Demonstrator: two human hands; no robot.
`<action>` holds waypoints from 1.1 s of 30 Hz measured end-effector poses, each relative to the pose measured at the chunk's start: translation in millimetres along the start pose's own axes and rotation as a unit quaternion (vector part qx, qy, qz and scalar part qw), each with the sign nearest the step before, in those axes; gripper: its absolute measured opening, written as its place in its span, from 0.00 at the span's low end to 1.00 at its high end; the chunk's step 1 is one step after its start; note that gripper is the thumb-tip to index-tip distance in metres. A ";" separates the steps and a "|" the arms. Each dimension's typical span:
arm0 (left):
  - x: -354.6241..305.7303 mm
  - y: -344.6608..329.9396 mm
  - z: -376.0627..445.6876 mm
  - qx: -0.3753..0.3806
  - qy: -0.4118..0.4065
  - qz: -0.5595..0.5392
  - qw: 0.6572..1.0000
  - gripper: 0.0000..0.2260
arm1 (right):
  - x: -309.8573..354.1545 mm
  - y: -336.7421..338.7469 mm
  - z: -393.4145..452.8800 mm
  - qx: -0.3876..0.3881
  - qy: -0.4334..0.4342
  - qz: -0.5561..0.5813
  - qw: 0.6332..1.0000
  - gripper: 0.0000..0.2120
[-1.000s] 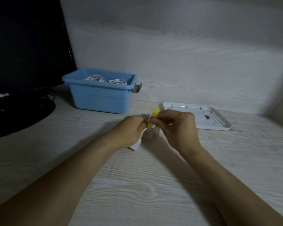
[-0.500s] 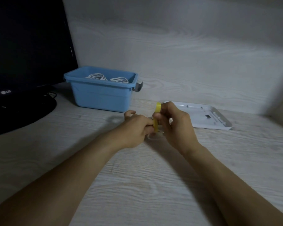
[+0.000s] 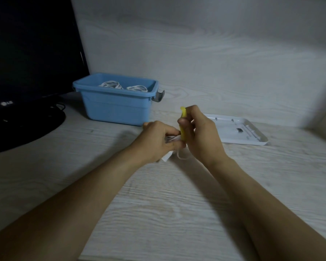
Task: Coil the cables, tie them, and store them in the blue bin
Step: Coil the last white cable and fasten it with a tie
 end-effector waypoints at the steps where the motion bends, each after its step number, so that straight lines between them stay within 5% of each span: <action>1: -1.2 -2.7 0.0 0.023 -0.009 0.010 1.000 0.06 | -0.8 0.3 -0.4 -0.001 -0.010 0.008 1.000 0.05; 5: 0.3 -4.0 0.7 0.038 -0.035 0.054 0.997 0.04 | -0.6 0.7 -0.6 -0.006 -0.051 0.022 0.998 0.06; 14: -12.1 3.2 -2.8 -0.133 -0.156 0.229 0.951 0.04 | -29.0 -0.2 3.8 -0.009 -0.283 0.089 0.955 0.10; 18: -10.6 5.2 -1.5 -0.178 -0.131 0.203 0.954 0.08 | -37.1 2.2 1.5 -0.033 -0.364 0.170 0.915 0.09; 22: -12.3 10.2 -2.4 -0.212 -0.104 0.152 0.960 0.07 | -36.5 2.6 1.2 -0.042 -0.367 0.160 0.916 0.04; 24: -14.0 17.5 -2.1 -0.235 -0.105 0.121 0.959 0.08 | -38.8 -2.7 -4.2 -0.006 -0.392 0.185 0.901 0.10; 29: -14.6 6.2 -0.4 -0.141 -0.187 0.181 0.955 0.20 | -40.0 -11.8 -13.8 0.109 -0.456 0.267 0.842 0.10; 33: -18.6 -2.2 -3.2 -0.132 -0.214 0.222 0.942 0.13 | -42.3 -8.4 -17.4 0.159 -0.487 0.267 0.816 0.05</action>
Point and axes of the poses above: each hand's wrist, its own z-axis towards the middle knuckle, its own y-axis out of the back of the hand, x = y × z, the point moved 5 cm from there along z, towards the middle knuckle
